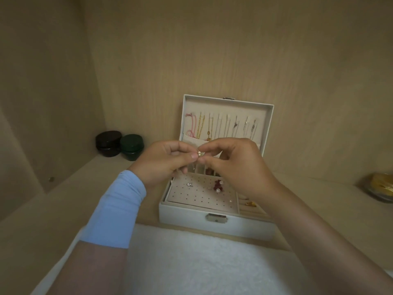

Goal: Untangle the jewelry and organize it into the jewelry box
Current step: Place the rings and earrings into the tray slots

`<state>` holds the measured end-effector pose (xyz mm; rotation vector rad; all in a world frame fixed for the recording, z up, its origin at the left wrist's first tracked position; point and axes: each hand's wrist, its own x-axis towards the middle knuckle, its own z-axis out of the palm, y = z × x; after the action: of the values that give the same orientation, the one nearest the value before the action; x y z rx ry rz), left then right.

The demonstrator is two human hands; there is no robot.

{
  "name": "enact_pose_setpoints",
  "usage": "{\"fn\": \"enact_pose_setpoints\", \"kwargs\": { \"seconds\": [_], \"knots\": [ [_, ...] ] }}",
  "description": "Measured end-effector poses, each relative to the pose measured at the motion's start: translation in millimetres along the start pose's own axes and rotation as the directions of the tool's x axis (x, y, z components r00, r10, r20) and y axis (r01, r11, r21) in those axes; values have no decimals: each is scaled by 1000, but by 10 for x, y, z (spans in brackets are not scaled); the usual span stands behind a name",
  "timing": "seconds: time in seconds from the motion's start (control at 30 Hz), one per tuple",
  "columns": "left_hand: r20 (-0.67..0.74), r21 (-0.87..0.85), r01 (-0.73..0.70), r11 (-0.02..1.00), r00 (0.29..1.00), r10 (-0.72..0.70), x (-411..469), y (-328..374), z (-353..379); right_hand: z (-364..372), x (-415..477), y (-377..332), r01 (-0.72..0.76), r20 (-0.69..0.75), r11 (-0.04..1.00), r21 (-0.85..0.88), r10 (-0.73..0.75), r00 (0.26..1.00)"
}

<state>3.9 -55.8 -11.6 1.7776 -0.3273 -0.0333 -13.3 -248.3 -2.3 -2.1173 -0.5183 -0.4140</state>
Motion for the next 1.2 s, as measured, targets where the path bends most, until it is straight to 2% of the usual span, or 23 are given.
{"fn": "enact_pose_setpoints", "kwargs": {
  "seconds": [0.1, 0.2, 0.3, 0.53, 0.67, 0.87, 1.07, 1.13, 1.2],
  "knots": [
    [-17, 38, 22, 999, 1000, -21, -17, -10, -69, 64, 66, -6, -7, 6, 1000, 18, 7, 1000],
    [-32, 115, 37, 993, 999, -33, -12, -27, -106, 101, 122, 5, -16, 86, 999, -31, 19, 996],
    [-46, 156, 42, 987, 998, -35, 5, -85, -133, 162, 200, 53, -18, 97, 997, -68, 25, 995],
    [-177, 422, 87, 902, 984, -11, 17, -217, -271, 386, 296, 154, -19, 196, 967, -254, 71, 978],
    [-151, 451, 100, 887, 988, -35, 29, -252, -294, 500, 302, 153, 77, 211, 898, -433, 17, 977],
    [-94, 467, 89, 880, 994, -51, 51, -303, -268, 546, 300, 107, 222, 250, 799, -559, -93, 964],
    [-81, 492, 82, 867, 996, -48, 46, -289, -257, 543, 294, 115, 302, 280, 774, -557, -167, 945],
    [-81, 495, 82, 865, 996, -48, 45, -294, -241, 544, 288, 138, 261, 257, 807, -529, -141, 956],
    [-86, 473, 75, 878, 996, -38, 46, -299, -221, 531, 295, 165, 147, 198, 895, -421, -67, 978]
  ]
}}
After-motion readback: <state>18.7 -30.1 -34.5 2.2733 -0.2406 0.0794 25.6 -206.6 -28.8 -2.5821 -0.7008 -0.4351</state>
